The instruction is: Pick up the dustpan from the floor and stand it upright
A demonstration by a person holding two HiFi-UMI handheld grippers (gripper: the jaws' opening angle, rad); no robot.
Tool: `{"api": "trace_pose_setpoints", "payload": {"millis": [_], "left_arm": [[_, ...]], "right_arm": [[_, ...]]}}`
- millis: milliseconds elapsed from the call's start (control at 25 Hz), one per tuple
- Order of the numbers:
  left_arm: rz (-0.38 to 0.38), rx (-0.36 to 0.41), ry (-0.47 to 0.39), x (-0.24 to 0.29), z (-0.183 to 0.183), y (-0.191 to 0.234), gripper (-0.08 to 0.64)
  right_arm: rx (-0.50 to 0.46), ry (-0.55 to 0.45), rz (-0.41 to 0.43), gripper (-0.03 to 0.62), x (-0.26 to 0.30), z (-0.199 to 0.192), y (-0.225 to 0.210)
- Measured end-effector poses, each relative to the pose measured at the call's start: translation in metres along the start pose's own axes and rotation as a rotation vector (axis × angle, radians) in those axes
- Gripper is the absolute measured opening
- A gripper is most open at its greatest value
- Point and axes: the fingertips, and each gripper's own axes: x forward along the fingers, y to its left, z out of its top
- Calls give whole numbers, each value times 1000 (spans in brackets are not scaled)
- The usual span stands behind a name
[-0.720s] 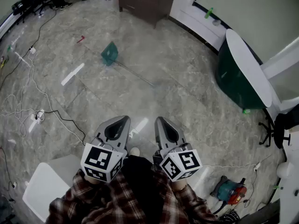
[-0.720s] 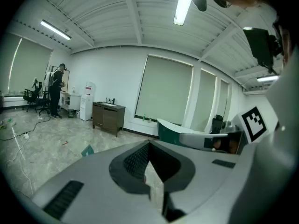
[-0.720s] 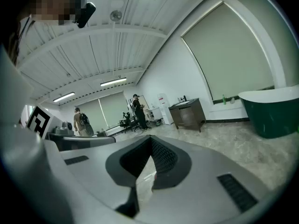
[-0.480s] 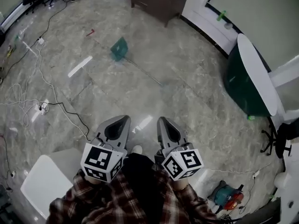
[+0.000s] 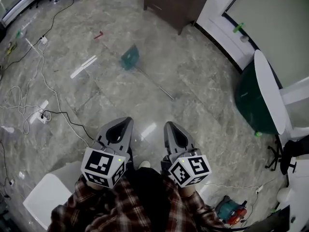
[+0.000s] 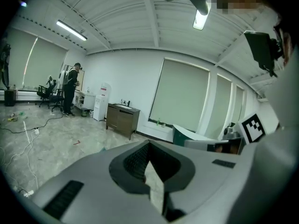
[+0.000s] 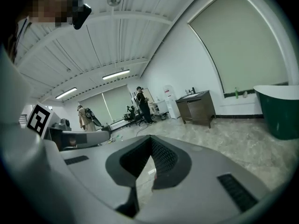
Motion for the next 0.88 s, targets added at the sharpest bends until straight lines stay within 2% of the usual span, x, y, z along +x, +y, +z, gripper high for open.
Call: {"api": "trace_pose_setpoints", "payload": {"millis": [240,520,880], "left_arm": [[7,-9,-21,17,28,77,2],[30,-45,-7,28,35,144,2],[55,-76,34,94,46,178,2]], "right_arm": [[-29,-12,0,11,81,23,21],[-23,8,-31,11,134,29,29],[29,51,-62,11,192,41,-24]]}}
